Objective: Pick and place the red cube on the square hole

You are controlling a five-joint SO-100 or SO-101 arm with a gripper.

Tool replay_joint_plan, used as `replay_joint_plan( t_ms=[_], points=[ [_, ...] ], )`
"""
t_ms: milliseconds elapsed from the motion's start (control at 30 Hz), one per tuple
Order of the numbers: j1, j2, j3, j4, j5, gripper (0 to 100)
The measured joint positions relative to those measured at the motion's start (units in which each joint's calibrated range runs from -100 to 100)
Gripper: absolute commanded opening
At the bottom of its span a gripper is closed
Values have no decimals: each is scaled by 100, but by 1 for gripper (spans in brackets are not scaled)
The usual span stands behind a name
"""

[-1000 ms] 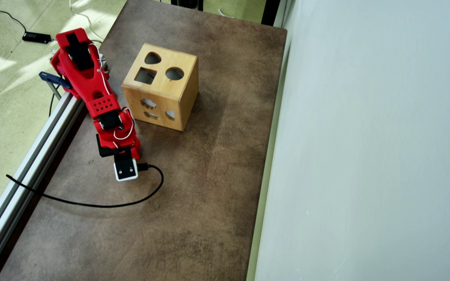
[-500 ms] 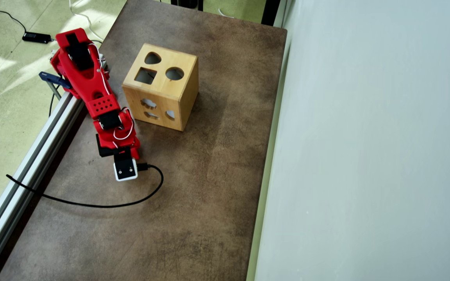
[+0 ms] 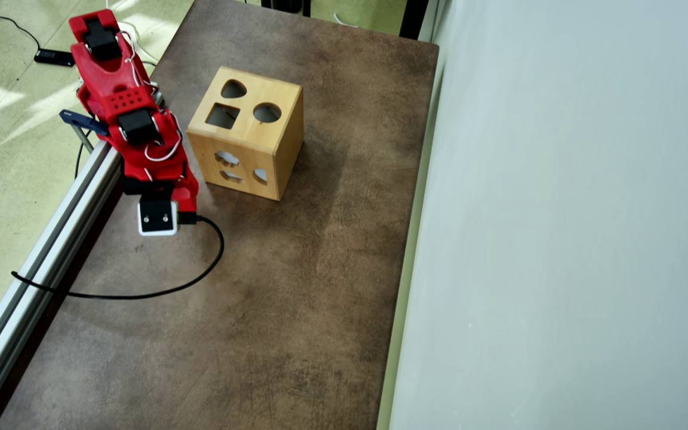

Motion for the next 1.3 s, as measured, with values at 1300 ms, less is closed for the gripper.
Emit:
replay_joint_plan(
  t_ms=[1300],
  points=[
    [-1480, -3356, -352, 734, -2418, 1]
  ],
)
